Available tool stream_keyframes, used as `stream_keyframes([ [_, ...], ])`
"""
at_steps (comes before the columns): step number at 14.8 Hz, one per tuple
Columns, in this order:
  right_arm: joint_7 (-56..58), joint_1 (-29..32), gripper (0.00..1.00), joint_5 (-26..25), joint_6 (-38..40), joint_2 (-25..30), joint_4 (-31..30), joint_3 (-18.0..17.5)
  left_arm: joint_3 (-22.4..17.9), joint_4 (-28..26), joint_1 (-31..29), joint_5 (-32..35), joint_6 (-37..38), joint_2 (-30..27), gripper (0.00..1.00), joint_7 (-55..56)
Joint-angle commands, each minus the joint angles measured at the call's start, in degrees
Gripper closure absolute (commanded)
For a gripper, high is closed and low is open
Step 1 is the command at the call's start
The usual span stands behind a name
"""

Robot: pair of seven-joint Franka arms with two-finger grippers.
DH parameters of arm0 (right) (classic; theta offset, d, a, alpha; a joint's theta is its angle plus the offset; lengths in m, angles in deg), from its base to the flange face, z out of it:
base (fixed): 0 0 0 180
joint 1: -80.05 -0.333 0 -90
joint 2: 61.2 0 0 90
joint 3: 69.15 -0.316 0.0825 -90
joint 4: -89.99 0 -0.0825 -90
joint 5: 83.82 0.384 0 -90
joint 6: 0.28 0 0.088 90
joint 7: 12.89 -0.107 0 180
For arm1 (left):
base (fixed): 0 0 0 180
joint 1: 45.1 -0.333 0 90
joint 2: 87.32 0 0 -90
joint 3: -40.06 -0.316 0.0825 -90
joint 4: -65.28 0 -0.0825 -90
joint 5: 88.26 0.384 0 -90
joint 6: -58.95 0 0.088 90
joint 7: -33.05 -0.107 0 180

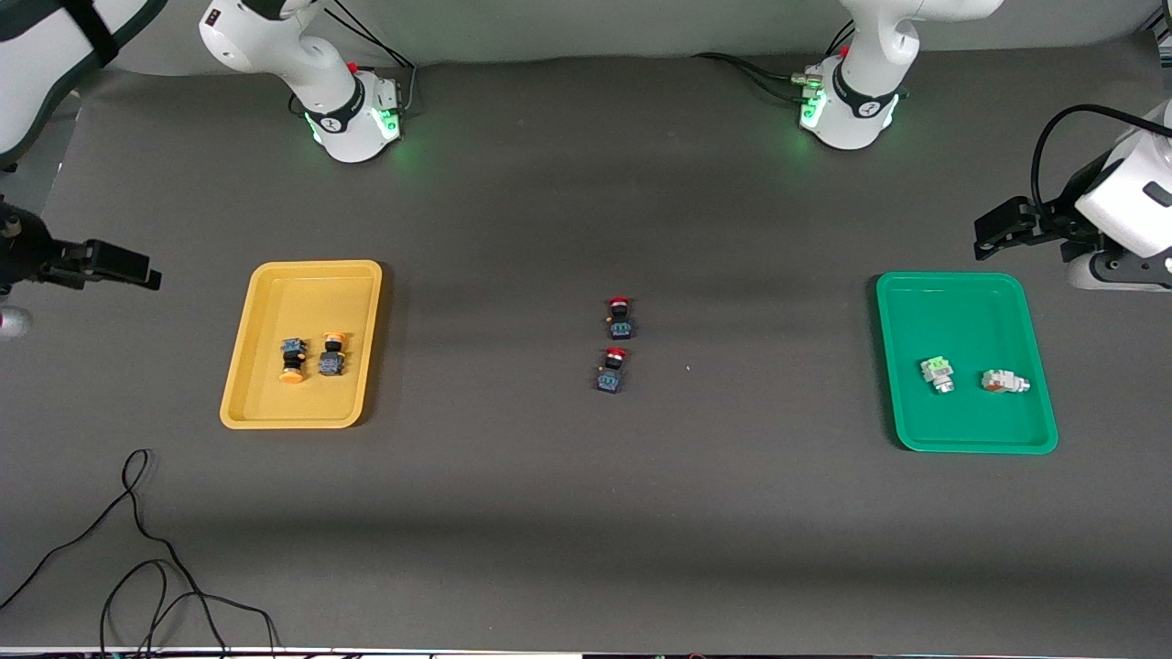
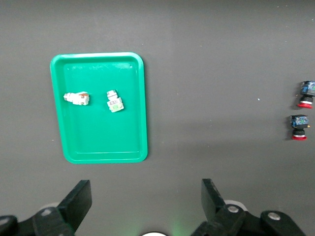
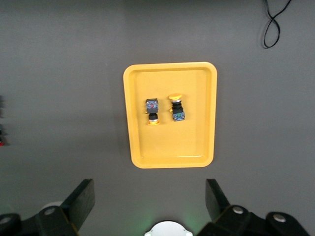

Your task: Place green and yellow buttons in trays

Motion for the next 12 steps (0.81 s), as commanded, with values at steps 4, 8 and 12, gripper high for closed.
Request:
stream_keyframes([
  [4, -9.3, 19.8, 0.0, -15.2, 1.1, 12.1, 8.6, -31.4, -0.9, 0.4, 1.2, 1.5, 1.4, -0.3, 0.01, -0.4],
  [8, -12.0, 38.6, 0.0, -31.5, 0.4, 19.2, 8.0, -63.2, -0.9, 0.7, 1.2, 1.5, 1.3, -0.3, 0.01, -0.4],
  [12, -13.9, 47.8, 0.0, -38.0, -2.8, 24.2, 2.7, -77.7, -0.9, 0.6, 1.1, 1.5, 1.3, -0.3, 0.01, -0.4],
])
